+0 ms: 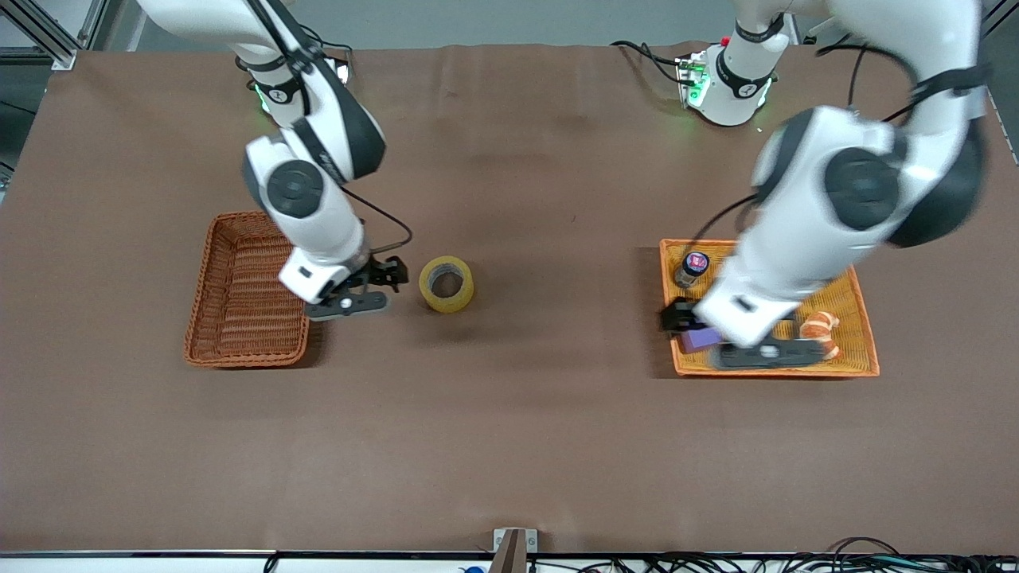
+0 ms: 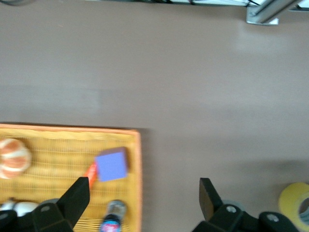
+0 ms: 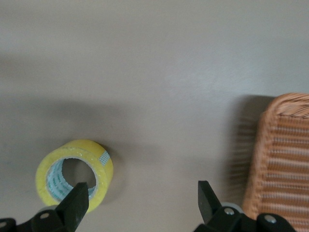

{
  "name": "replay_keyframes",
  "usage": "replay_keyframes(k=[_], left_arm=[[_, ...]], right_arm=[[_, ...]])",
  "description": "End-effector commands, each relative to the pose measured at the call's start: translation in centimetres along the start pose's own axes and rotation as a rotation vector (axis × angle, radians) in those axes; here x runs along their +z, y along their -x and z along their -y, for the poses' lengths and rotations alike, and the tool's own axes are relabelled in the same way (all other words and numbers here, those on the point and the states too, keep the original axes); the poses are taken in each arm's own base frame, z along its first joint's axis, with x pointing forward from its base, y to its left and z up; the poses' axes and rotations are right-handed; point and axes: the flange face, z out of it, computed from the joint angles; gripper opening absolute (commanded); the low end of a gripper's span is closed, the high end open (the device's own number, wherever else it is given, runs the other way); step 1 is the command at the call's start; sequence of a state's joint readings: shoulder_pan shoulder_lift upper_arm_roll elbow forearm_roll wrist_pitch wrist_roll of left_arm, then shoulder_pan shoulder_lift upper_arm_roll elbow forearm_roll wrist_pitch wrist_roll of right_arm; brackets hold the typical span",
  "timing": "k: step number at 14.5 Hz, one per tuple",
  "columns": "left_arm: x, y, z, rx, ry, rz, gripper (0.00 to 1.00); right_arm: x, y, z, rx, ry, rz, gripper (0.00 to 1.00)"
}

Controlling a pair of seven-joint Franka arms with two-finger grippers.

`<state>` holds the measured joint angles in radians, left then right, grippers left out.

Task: Move tape to another basket
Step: 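Grasp the tape with the right gripper while the left gripper withdraws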

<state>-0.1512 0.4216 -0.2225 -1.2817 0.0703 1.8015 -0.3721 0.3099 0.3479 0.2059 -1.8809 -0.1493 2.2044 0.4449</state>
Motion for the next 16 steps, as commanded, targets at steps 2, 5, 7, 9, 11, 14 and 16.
replay_keyframes(k=[2,5,7,9,11,14,16], left_arm=[[-4.1,3.1,7.5,0.018,0.044,0.019,1.00],[-6.0,6.6,11.4,0.078,0.004,0.011,1.00],[-6.5,8.1,12.9,0.078,-0.006,-0.003,1.00],[-6.5,8.6,13.0,0.080,-0.014,-0.011,1.00],[-6.7,8.7,13.2,0.075,-0.021,-0.014,1.00],[-7.0,8.9,14.1,0.048,-0.023,-0.012,1.00],[-7.4,8.8,15.1,0.027,-0.025,-0.018,1.00]], right_arm=[[4.8,1.8,4.5,-0.028,0.039,0.005,1.00],[7.8,2.8,5.9,-0.068,0.033,0.000,1.00],[9.6,3.1,6.3,-0.078,0.044,-0.001,1.00],[10.9,3.3,6.8,-0.075,0.047,-0.005,1.00],[11.9,3.7,7.1,-0.084,0.053,0.008,1.00],[13.1,3.9,7.3,-0.104,0.056,0.005,1.00],[13.7,3.6,7.0,-0.110,0.053,-0.007,0.93]])
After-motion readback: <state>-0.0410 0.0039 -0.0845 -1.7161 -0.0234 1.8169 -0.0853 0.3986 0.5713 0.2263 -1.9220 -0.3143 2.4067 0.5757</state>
